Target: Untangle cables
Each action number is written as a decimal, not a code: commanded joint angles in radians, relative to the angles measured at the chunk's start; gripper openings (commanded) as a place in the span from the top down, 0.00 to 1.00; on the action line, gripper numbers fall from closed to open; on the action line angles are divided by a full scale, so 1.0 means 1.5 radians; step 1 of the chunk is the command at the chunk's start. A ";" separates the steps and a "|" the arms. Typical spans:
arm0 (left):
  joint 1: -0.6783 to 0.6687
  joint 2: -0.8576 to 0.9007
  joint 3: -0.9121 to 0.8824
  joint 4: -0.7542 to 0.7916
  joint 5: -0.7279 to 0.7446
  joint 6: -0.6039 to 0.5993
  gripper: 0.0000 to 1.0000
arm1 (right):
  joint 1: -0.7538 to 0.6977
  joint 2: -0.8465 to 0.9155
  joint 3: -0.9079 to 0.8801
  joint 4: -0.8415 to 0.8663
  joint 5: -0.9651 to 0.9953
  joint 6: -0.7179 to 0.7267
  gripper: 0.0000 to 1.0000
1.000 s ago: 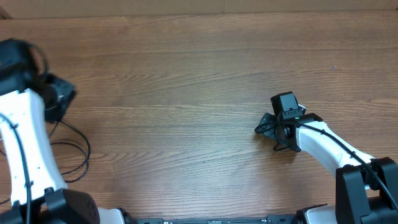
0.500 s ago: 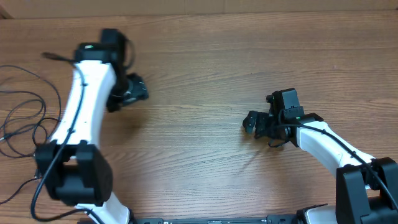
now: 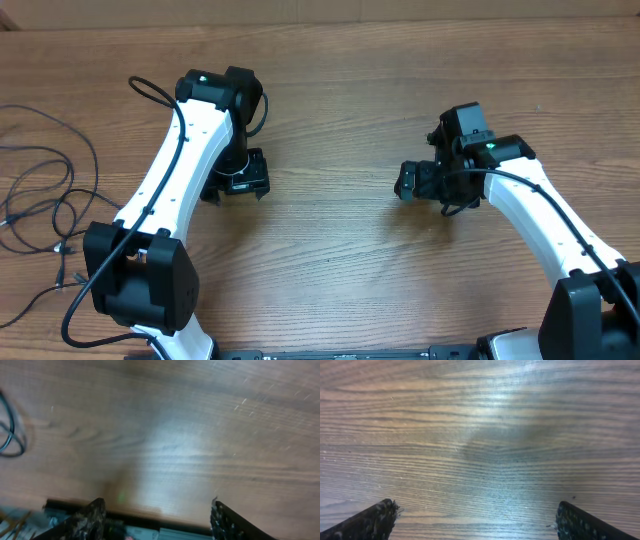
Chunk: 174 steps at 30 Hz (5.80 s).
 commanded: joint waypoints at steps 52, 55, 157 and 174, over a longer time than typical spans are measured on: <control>-0.023 -0.691 -0.398 0.244 -0.080 -0.085 0.01 | -0.006 -0.604 -0.194 0.018 0.091 0.012 0.00; -0.023 -0.688 -0.398 0.244 -0.080 -0.085 0.00 | -0.006 -0.598 -0.194 0.018 0.091 0.012 0.00; -0.023 -0.686 -0.398 0.244 -0.080 -0.085 0.00 | -0.039 -1.057 -0.737 0.576 0.064 -0.160 0.00; -0.023 -0.686 -0.398 0.244 -0.080 -0.085 0.01 | -0.039 -1.056 -0.737 0.577 0.063 -0.165 0.00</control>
